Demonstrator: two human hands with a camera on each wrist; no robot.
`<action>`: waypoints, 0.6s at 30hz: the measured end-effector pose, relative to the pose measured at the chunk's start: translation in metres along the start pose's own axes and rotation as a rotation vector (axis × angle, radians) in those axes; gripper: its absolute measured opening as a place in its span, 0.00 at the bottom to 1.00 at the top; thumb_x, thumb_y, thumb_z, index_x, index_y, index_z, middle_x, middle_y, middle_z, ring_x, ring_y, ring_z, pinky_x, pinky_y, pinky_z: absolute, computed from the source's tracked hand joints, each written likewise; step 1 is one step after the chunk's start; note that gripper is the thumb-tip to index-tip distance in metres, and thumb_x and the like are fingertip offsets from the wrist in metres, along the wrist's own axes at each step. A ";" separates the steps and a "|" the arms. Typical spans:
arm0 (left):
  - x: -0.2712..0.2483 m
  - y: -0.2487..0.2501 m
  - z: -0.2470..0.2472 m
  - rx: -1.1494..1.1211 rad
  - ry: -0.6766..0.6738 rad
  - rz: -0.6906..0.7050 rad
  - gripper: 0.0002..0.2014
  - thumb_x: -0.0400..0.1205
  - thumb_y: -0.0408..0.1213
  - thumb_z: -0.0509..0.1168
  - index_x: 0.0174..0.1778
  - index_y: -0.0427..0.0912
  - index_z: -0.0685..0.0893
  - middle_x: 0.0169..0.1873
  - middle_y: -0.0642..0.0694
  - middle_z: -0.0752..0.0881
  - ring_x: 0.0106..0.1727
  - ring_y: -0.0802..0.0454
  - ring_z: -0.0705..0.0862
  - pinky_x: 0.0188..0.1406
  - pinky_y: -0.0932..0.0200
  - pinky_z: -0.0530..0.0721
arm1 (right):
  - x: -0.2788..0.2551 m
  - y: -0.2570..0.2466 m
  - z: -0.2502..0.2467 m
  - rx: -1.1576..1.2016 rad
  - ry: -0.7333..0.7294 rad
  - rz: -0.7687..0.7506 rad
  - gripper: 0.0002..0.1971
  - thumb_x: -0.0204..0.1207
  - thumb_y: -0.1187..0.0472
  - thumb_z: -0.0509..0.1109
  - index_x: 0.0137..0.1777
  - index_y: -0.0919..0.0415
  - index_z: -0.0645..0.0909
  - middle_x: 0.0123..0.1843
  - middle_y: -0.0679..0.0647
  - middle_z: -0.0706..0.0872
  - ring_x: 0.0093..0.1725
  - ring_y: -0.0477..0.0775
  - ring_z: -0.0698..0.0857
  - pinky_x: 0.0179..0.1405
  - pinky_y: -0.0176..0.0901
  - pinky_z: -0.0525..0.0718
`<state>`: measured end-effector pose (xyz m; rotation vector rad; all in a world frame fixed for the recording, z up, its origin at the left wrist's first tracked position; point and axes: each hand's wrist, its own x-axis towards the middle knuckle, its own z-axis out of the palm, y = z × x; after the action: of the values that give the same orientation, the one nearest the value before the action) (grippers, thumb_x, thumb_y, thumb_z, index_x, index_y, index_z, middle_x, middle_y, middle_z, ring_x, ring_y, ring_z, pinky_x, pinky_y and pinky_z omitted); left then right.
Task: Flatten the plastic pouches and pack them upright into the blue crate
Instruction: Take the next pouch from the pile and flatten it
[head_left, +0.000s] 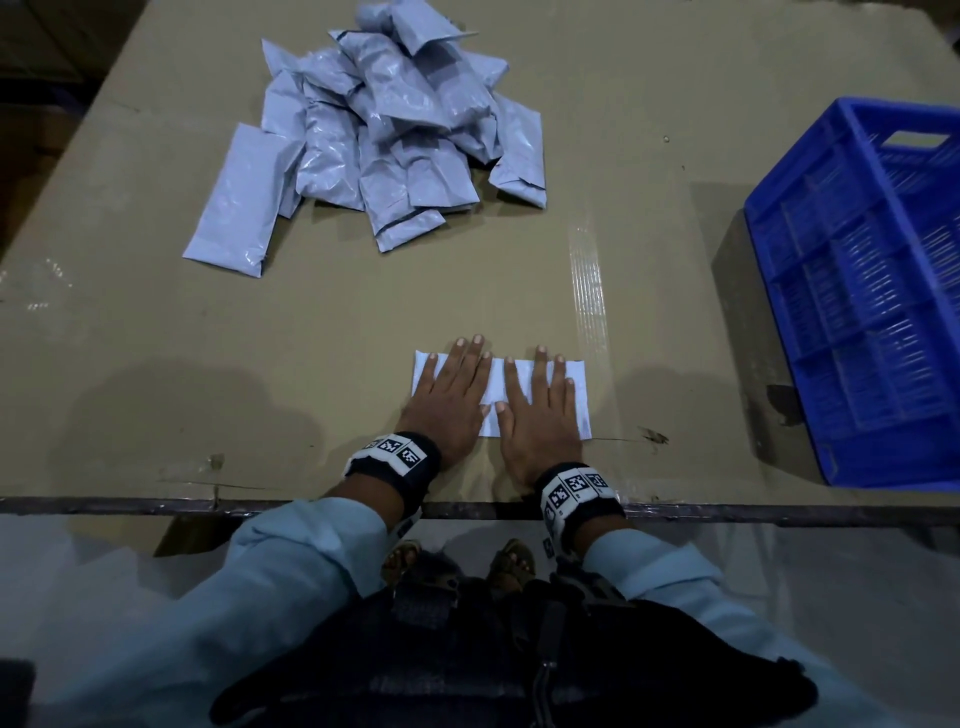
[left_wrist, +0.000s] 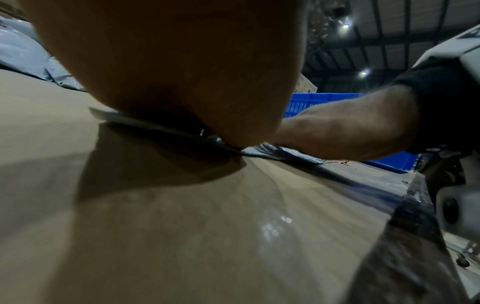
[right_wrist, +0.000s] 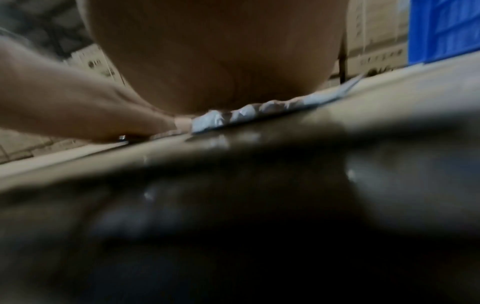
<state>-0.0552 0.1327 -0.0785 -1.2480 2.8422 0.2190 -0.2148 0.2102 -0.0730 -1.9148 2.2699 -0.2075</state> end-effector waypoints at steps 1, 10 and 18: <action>0.000 -0.002 0.000 -0.006 0.001 0.011 0.35 0.88 0.51 0.38 0.90 0.37 0.55 0.90 0.38 0.49 0.90 0.37 0.51 0.86 0.33 0.53 | 0.000 0.000 0.003 0.006 -0.014 -0.017 0.32 0.90 0.46 0.45 0.92 0.49 0.44 0.91 0.63 0.38 0.90 0.68 0.38 0.88 0.68 0.47; -0.008 -0.024 0.005 -0.049 0.003 0.013 0.41 0.87 0.65 0.41 0.90 0.41 0.58 0.90 0.38 0.54 0.89 0.34 0.55 0.85 0.32 0.58 | 0.002 0.021 -0.003 -0.046 -0.086 0.047 0.36 0.84 0.31 0.41 0.91 0.40 0.44 0.92 0.59 0.41 0.90 0.65 0.42 0.88 0.67 0.45; -0.020 -0.029 -0.004 0.000 -0.008 -0.076 0.47 0.81 0.73 0.35 0.91 0.44 0.49 0.90 0.39 0.44 0.90 0.35 0.46 0.85 0.30 0.42 | 0.002 0.033 -0.011 -0.055 -0.182 0.151 0.40 0.85 0.30 0.43 0.91 0.49 0.37 0.91 0.55 0.32 0.89 0.64 0.33 0.88 0.65 0.40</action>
<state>-0.0204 0.1276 -0.0766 -1.3490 2.7811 0.2217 -0.2491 0.2139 -0.0691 -1.6991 2.3055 0.0465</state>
